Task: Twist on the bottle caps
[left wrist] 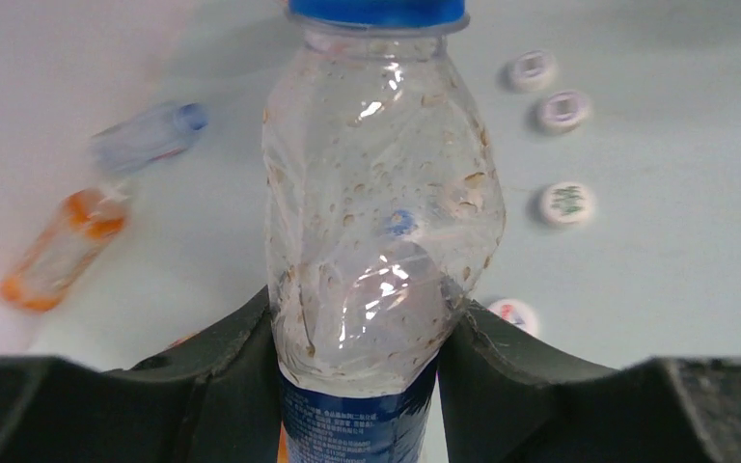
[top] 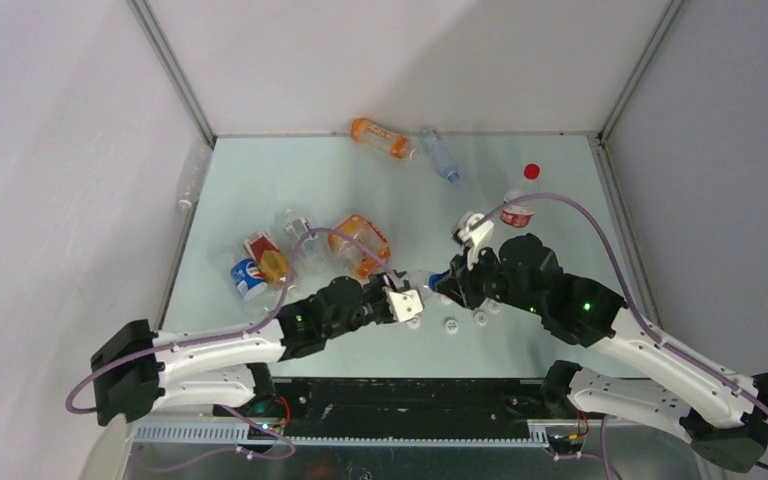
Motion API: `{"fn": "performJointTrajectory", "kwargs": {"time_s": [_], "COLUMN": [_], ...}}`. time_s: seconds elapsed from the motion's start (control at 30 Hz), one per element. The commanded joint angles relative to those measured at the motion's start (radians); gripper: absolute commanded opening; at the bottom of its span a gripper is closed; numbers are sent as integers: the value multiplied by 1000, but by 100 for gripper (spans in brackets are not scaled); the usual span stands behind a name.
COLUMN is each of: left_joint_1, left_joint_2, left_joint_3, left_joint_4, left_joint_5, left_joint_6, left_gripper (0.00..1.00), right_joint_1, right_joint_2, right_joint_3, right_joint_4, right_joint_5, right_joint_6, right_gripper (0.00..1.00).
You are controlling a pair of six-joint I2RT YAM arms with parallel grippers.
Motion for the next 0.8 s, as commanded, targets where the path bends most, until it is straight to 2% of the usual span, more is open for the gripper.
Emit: {"fn": "performJointTrajectory", "kwargs": {"time_s": [0.0, 0.07, 0.13, 0.2, 0.23, 0.27, 0.3, 0.33, 0.37, 0.4, 0.43, 0.53, 0.6, 0.67, 0.77], "left_joint_1": [-121, -131, -133, -127, -121, -105, -93, -65, -50, -19, 9, 50, 76, 87, 89], "left_joint_2": [28, 41, 49, 51, 47, 42, 30, 21, -2, -13, -37, -73, -85, -79, -62], "left_joint_3": [-21, -26, -21, -13, -9, 1, 5, 12, 15, 16, 19, 26, 44, 71, 109], "left_joint_4": [333, 350, 328, 284, 236, 209, 150, 123, 76, 55, 21, -33, -79, -139, -179], "left_joint_5": [-466, -515, -540, -535, -523, -482, -452, -370, -321, -221, -165, 87, 212, 294, 370], "left_joint_6": [150, 157, 126, 103, 93, 65, 48, 16, 1, -20, -26, -29, -22, -14, 3], "left_gripper": [29, 28, 28, 28, 28, 28, 28, 28, 28, 28, 29, 30, 31, 31, 32], "right_joint_1": [-41, -53, -56, -58, -59, -60, -61, -62, -62, -62, -62, -58, -55, -49, -33], "right_joint_2": [35, 35, 23, -1, -21, -31, -54, -66, -89, -100, -124, -158, -173, -176, -173], "right_joint_3": [9, 8, 9, 8, 8, 8, 7, 7, 8, 8, 8, 5, 1, 1, 1], "right_joint_4": [27, 15, 35, 71, 83, 104, 110, 117, 118, 114, 106, 47, -1, -47, -77], "right_joint_5": [297, 301, 290, 278, 269, 264, 257, 248, 210, 148, 100, -78, -172, -253, -290], "right_joint_6": [693, 797, 804, 723, 627, 570, 442, 376, 224, 153, -3, -307, -450, -542, -615], "right_gripper": [0, 0, 0, 13, 23, 29, 40, 48, 52, 56, 57, 59, 59, 58, 58]}}
